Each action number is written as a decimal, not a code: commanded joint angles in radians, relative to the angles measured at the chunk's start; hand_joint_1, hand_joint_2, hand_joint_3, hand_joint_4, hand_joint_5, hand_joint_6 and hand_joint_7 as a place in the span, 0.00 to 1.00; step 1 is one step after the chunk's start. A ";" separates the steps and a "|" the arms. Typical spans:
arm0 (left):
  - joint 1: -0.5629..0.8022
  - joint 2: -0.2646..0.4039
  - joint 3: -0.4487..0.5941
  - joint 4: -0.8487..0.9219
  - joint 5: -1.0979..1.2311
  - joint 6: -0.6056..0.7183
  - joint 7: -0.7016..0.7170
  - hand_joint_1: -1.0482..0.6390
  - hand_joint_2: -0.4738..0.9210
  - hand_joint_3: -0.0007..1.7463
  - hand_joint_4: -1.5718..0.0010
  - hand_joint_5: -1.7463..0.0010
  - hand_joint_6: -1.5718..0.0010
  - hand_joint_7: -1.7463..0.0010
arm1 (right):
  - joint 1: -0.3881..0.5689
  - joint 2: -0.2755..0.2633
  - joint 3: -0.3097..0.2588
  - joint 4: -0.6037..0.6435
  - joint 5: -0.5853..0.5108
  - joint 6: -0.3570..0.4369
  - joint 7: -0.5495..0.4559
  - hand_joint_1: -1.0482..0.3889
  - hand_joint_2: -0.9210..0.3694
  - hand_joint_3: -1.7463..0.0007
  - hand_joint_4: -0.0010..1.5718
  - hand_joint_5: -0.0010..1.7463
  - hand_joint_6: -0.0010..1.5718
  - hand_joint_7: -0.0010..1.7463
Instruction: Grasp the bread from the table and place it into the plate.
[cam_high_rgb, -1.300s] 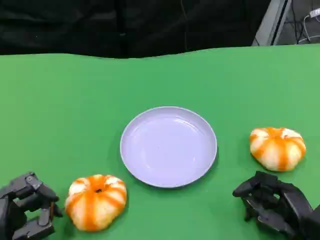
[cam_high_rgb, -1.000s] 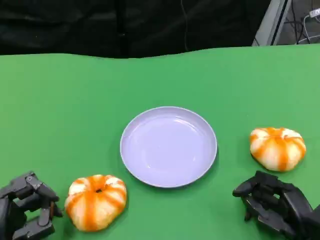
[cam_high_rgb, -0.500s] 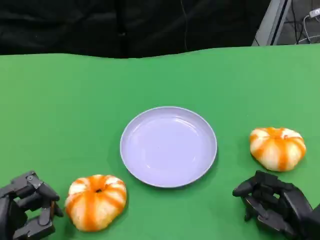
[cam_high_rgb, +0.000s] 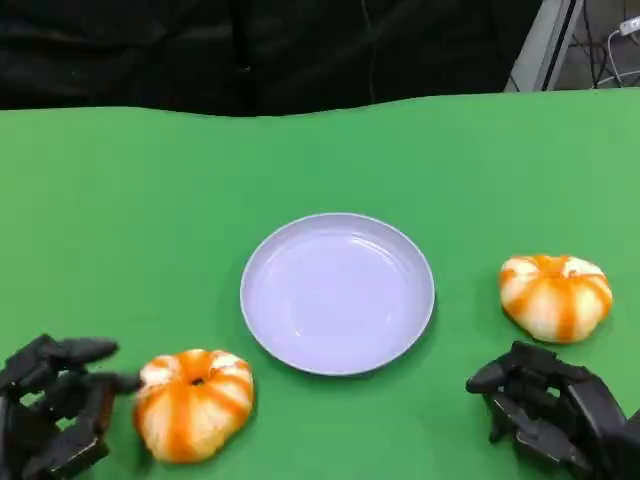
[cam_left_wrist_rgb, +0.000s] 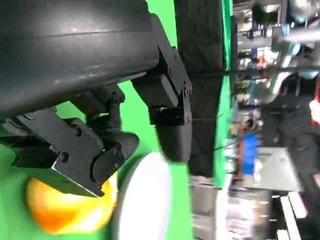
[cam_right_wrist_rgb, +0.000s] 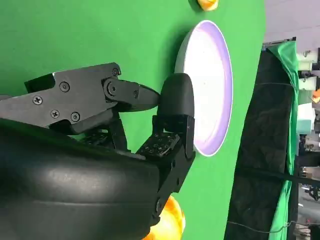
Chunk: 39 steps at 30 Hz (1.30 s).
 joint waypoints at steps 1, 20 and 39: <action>0.008 0.009 0.022 -0.007 -0.023 0.013 -0.021 0.44 0.99 0.10 0.50 0.99 0.54 1.00 | 0.005 -0.018 -0.008 0.012 0.013 0.010 0.004 0.54 0.00 0.75 0.42 1.00 0.48 0.61; 0.053 0.116 -0.045 -0.045 0.414 -0.176 0.155 0.11 1.00 0.16 0.76 1.00 0.75 1.00 | 0.005 -0.012 -0.004 0.011 0.011 0.005 0.001 0.53 0.00 0.75 0.42 1.00 0.48 0.61; 0.188 0.244 -0.262 -0.450 0.972 0.114 0.487 0.04 1.00 0.22 0.83 1.00 0.77 0.99 | 0.006 -0.008 0.003 0.010 -0.004 0.003 -0.019 0.52 0.00 0.75 0.42 1.00 0.48 0.60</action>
